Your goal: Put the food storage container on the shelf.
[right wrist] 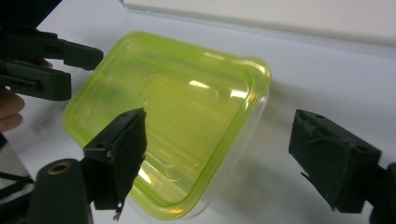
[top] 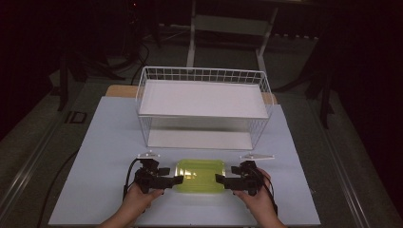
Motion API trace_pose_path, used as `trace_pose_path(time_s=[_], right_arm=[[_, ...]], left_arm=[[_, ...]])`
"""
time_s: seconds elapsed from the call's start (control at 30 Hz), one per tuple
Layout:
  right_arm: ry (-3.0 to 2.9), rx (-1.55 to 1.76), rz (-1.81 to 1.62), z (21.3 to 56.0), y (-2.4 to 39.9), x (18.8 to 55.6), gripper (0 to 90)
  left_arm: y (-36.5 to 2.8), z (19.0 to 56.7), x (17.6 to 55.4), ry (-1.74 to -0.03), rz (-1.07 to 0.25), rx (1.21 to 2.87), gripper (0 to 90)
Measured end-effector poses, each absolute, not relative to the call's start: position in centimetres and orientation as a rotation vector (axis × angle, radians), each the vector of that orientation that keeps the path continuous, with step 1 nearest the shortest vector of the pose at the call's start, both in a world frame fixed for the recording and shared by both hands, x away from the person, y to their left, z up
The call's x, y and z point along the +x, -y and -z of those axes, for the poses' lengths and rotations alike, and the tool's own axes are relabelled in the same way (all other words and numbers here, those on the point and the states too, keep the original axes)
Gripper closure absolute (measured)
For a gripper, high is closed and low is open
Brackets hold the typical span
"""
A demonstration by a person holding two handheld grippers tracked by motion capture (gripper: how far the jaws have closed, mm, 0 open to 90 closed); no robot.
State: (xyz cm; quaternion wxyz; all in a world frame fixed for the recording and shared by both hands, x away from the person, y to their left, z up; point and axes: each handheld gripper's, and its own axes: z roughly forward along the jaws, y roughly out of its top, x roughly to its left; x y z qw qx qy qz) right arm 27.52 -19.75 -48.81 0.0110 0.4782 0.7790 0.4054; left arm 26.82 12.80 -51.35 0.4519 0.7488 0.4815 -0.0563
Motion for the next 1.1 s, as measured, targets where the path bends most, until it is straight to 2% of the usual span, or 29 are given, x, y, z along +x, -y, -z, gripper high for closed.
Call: trace_pose_path(time_s=[0.03,0.07,0.2,0.23,0.27,0.37,0.53,0.9,1.0,1.1], right_arm=[[-2.44,1.507,-1.261,49.0,19.8,27.7,24.6],[-2.447,1.534,-1.259,49.2,19.8,27.8,27.8],[-2.463,1.579,-1.223,49.8,19.7,28.1,44.7],[-2.466,1.589,-1.21,49.9,19.7,28.2,46.3],[-2.466,1.606,-1.211,50.0,19.7,28.2,52.8],[-2.47,1.614,-1.215,50.0,19.7,28.2,62.5],[-2.449,1.596,-1.209,49.6,19.8,27.7,68.0],[-2.469,1.57,-1.234,48.9,19.8,26.9,73.8],[-2.465,1.572,-1.27,48.6,19.8,26.6,77.7],[-2.454,1.53,-1.276,48.0,19.7,26.3,78.0]], left_arm=[[-12.8,51.4,26.9,-1.19,0.149,1.856,33.9],[-12.7,51.5,26.9,-1.198,0.146,1.859,37.0],[-12.5,51.6,26.9,-1.197,0.153,1.867,55.9],[-12.5,51.7,26.9,-1.195,0.151,1.868,59.6],[-12.5,51.7,26.9,-1.193,0.155,1.86,62.6],[-12.5,51.7,26.9,-1.186,0.156,1.859,66.1],[-12.3,51.5,26.6,-1.188,0.156,1.865,69.4],[-12.1,51.0,25.3,-1.213,0.159,1.866,75.6],[-12.2,50.6,24.9,-1.213,0.137,1.867,80.1],[-12.4,50.2,24.5,-1.201,0.117,1.849,80.5]])
